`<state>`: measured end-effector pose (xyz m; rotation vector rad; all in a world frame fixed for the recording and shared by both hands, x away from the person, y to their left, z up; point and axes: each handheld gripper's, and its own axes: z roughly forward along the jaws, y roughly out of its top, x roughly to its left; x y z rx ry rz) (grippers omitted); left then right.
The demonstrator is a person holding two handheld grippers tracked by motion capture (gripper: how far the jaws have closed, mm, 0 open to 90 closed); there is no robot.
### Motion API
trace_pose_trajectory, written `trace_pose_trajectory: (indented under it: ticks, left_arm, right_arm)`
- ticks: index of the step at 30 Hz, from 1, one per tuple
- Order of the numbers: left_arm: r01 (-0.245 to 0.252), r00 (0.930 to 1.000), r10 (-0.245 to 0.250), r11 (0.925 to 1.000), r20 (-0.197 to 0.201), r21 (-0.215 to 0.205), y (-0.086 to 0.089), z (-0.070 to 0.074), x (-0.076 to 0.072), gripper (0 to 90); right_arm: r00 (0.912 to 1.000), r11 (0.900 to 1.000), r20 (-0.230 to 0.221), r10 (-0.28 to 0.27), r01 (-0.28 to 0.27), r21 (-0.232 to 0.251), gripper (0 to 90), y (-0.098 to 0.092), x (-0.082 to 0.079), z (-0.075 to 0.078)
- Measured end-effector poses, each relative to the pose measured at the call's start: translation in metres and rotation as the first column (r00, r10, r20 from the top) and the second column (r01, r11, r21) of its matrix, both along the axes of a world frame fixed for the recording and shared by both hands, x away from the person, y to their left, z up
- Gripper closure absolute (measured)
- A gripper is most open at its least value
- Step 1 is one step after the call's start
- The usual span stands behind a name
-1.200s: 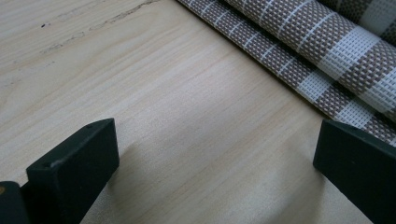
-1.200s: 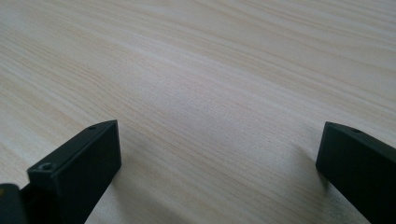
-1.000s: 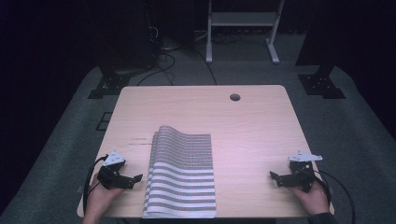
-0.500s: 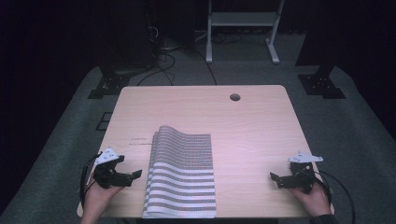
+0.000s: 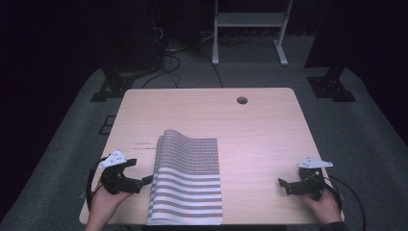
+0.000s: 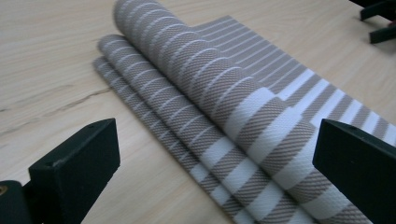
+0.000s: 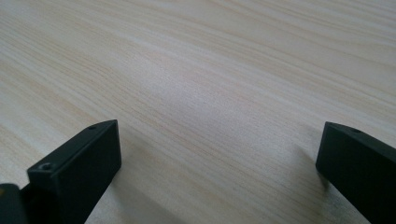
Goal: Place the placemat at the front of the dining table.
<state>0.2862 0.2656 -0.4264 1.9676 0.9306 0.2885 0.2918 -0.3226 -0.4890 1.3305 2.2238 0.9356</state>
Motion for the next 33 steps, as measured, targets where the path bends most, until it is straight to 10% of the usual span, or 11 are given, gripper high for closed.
trace_pose_trajectory:
  ticks: [33]
  left_arm:
    - [0.155,0.9872,-0.149,0.9819,-0.056,0.109,-0.054,-0.017,0.002,0.9]
  right_arm:
    - [1.0,1.0,-0.001,0.002,-0.002,-0.001,0.0,0.0,-0.001,0.0]
